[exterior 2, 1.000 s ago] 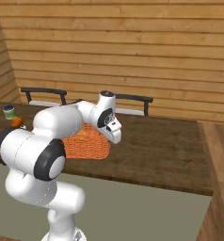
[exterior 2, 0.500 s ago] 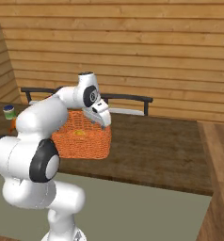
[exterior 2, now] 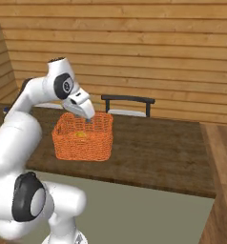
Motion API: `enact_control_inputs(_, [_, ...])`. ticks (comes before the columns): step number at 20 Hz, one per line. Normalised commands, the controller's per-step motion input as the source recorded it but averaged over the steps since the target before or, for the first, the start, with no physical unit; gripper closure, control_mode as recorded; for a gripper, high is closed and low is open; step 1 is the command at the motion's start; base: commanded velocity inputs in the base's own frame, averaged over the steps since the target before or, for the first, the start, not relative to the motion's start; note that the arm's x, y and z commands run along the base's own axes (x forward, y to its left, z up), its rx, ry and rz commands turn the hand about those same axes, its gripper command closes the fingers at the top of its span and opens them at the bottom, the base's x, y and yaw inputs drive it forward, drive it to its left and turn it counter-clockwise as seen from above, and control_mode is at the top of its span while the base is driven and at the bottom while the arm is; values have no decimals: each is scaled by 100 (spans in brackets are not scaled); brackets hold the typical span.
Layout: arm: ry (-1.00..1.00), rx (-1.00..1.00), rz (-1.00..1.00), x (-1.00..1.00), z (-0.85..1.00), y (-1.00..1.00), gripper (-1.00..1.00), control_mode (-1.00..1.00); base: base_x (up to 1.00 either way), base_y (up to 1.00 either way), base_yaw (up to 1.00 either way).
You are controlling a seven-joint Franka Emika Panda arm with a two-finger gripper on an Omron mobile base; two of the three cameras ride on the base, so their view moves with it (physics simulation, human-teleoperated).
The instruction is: Open the cabinet, pick up the bread from the cabinet and place it in the basket. Then move the basket to the dining counter.
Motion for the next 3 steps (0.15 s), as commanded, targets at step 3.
enact_control_inputs(3, [-23, 0, 24, -100, 60, 35, -100, -100, 0, 0, 0])
